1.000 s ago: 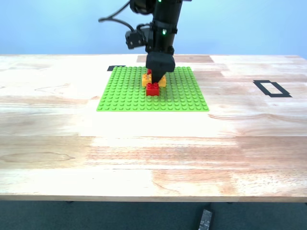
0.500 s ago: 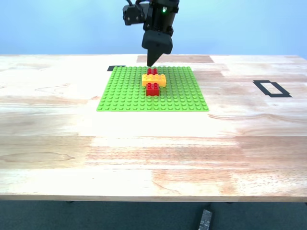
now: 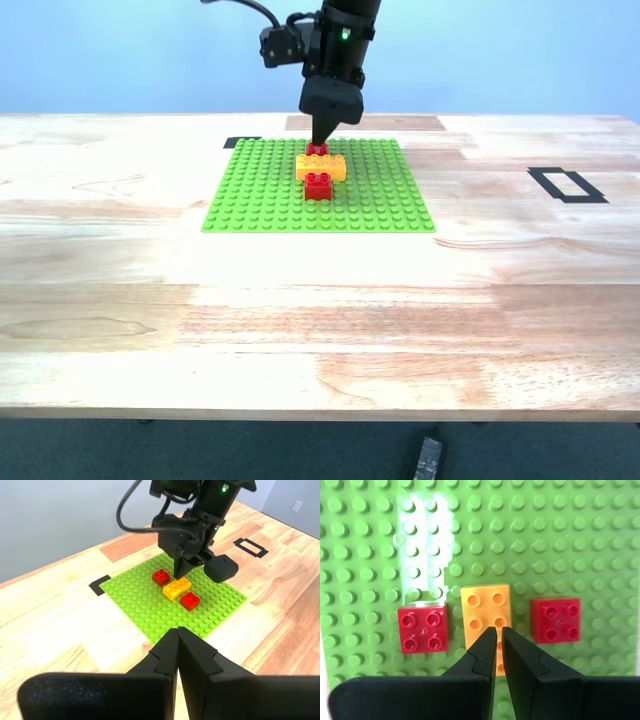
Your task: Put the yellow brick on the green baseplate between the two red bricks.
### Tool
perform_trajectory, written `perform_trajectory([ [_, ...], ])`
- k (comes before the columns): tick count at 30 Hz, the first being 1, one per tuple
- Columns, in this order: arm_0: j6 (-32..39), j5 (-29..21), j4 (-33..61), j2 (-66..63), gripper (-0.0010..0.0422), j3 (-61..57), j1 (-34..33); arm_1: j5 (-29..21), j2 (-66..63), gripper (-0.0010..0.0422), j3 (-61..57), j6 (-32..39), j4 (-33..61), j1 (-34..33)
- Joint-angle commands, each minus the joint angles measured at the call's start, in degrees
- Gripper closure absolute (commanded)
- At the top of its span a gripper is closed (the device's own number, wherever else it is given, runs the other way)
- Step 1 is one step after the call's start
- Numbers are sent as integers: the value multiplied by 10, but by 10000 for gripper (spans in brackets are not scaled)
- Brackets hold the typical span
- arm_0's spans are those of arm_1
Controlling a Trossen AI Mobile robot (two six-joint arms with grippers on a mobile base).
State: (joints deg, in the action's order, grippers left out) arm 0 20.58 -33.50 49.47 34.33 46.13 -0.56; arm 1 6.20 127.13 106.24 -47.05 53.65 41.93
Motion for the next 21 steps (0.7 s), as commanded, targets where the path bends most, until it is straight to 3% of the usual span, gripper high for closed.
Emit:
perform_trajectory([
  [1,0,0,-1,0,413,0,0,0,-1,397,-12,-3,-5,0],
  [21,0,0,-2,0,412,0,0,9,19,397,-14,-3,-35,0],
])
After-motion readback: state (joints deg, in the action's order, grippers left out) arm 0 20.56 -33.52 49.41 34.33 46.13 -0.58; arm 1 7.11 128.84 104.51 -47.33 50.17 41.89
